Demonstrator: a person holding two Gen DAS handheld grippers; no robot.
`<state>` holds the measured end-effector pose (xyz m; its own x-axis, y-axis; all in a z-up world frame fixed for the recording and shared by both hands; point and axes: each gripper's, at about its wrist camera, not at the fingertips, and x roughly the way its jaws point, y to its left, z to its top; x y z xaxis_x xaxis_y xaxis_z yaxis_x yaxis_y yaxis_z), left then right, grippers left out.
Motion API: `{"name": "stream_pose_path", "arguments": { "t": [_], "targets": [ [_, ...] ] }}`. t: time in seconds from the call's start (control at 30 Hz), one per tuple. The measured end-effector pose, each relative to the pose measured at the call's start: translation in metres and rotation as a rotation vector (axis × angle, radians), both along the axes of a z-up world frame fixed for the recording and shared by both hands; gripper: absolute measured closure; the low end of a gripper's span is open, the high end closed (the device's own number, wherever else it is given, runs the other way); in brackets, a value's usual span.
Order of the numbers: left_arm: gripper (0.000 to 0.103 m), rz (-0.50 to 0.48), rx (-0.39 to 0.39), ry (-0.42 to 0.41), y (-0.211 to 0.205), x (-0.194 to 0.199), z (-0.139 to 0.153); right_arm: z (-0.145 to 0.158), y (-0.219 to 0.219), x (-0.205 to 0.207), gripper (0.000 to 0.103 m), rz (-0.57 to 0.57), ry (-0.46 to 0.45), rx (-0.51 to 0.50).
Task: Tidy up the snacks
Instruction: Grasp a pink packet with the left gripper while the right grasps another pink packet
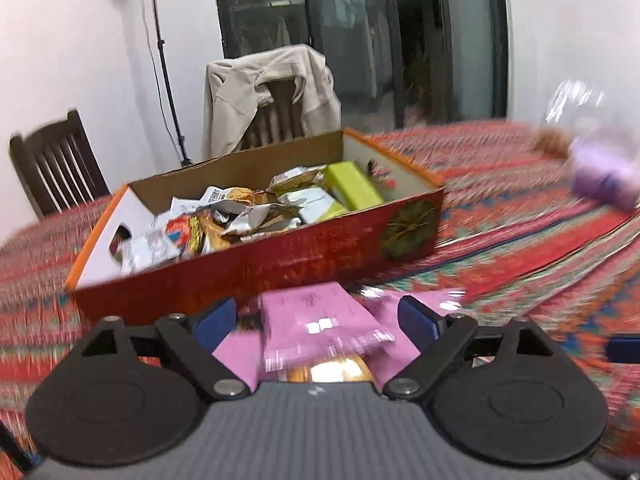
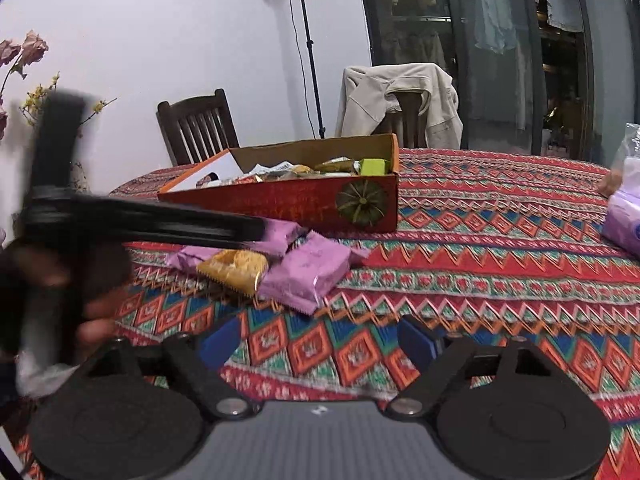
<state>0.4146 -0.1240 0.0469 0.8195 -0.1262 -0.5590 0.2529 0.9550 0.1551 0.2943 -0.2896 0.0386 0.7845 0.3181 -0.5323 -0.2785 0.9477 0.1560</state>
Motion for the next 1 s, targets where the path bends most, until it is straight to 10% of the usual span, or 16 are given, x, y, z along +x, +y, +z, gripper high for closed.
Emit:
{"name": "stream_pose_path", "arguments": {
  "t": [0.2, 0.47, 0.7, 1.0],
  "targets": [
    [0.040, 0.036, -0.050, 0.094, 0.008, 0.030, -0.014, -0.008, 0.000, 0.020, 0.018, -0.011, 0.033, 0.003],
    [0.040, 0.090, -0.318, 0.023, 0.085, -0.037, 0.030, -0.014, 0.012, 0.066, 0.018, 0.044, 0.103, 0.085],
    [0.040, 0.228, -0.331, 0.029, 0.137, -0.088, 0.018, -0.015, 0.045, 0.127, 0.021, 0.015, 0.129, 0.121],
    [0.040, 0.257, -0.295, 0.011, 0.145, -0.125, 0.014, -0.023, 0.073, 0.116, 0.042, -0.008, 0.018, -0.135]
  ]
}}
